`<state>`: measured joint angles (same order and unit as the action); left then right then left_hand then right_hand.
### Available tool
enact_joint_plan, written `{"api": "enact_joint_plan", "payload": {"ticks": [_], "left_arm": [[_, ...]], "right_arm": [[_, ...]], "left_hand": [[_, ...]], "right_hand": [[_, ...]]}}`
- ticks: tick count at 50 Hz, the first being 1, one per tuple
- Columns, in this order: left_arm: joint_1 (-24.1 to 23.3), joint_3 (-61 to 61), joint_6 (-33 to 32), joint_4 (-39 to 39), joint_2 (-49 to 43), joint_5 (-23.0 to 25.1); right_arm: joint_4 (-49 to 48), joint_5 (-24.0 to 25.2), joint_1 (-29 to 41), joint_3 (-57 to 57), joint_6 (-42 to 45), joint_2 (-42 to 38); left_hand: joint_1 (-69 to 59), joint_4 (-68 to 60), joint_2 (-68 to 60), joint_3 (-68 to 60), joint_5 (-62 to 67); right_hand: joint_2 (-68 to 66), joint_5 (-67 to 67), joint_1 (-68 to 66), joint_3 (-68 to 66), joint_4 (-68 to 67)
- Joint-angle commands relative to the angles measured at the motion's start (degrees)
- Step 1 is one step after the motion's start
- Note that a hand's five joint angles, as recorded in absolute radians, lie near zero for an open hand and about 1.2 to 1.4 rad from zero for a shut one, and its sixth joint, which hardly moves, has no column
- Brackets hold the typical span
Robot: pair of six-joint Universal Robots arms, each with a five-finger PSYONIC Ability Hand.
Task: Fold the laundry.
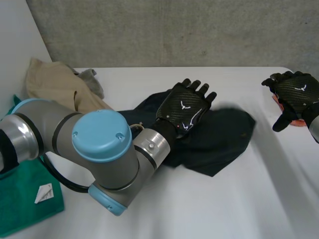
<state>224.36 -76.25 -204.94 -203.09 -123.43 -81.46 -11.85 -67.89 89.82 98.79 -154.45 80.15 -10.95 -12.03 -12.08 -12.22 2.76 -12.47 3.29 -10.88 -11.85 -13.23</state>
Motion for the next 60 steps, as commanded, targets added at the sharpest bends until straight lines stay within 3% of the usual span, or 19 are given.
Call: {"api": "enact_joint_plan", "payload": {"ticks": [1, 9, 16, 22, 27, 40, 50, 52, 56, 60], "left_arm": [[3.62, -0.91, -0.63, 0.41, 6.61, -3.7], [8.11, -11.96, 1.3, 5.85, 17.68, -12.75], [6.79, -22.62, 3.58, 9.28, 23.41, -13.46], [1.18, -24.39, 11.21, 13.32, 22.01, -13.46], [1.17, -22.19, 13.34, 15.26, 15.16, -13.38], [2.4, -10.6, 12.9, 14.3, 1.71, -13.38], [2.48, 1.89, 10.71, 13.77, -11.03, -13.38], [2.57, 3.3, 9.39, 13.07, -12.35, -13.38], [2.57, 5.15, 5.88, 8.68, -14.03, -13.38], [2.57, 5.24, 3.24, 2.35, -13.77, -13.73]], "right_arm": [[0.6, 0.66, 0.53, -1.05, 0.38, -0.09], [7.89, 2.85, 0.88, -3.77, 3.89, -0.52], [15.1, 5.49, 1.06, -7.9, 16.71, -2.81], [17.65, 6.46, 1.32, -10.45, 33.83, -6.93], [17.65, 6.37, 2.28, -11.69, 41.59, -11.76], [13.09, 6.99, 6.41, -17.05, 42.3, -24.16], [11.33, 6.9, 7.47, -21.0, 36.51, -29.44], [11.06, 6.9, 7.47, -21.35, 35.63, -29.88], [10.45, 6.9, 7.56, -21.53, 34.39, -29.88], [10.45, 6.63, 8.26, -21.53, 32.99, -28.83]], "left_hand": [[0.57, 1.65, 1.7, 1.84, -2.38], [-2.28, -1.2, -1.15, -1.01, 0.47], [-17.07, -15.99, -15.94, -15.8, 15.26], [-23.49, -22.41, -22.36, -22.22, 21.68], [-23.49, -22.41, -22.36, -22.21, 21.68], [-13.23, -12.15, -12.1, -11.96, 11.42], [-15.07, -13.99, -13.94, -13.8, 13.26], [-19.26, -18.18, -18.13, -17.98, 17.45], [-40.42, -39.34, -39.29, -39.14, 38.61], [-68.99, -67.91, -67.86, -67.72, 67.18]], "right_hand": [[2.47, -3.29, 0.88, 1.85, 3.23], [2.47, -3.29, 0.88, 1.85, 3.23], [2.47, -3.29, 0.88, 1.85, 3.23], [-0.64, -0.18, -2.23, -1.26, 0.12], [-0.64, -0.18, -2.23, -1.26, 0.12], [-4.33, 3.51, -5.93, -4.96, -3.57], [-37.78, 36.96, -39.38, -38.41, -37.02], [-45.5, 44.69, -47.1, -46.13, -44.74], [-65.18, 64.37, -66.78, -65.81, -64.42], [-67.53, 66.71, -69.12, -68.15, -66.77]]}}
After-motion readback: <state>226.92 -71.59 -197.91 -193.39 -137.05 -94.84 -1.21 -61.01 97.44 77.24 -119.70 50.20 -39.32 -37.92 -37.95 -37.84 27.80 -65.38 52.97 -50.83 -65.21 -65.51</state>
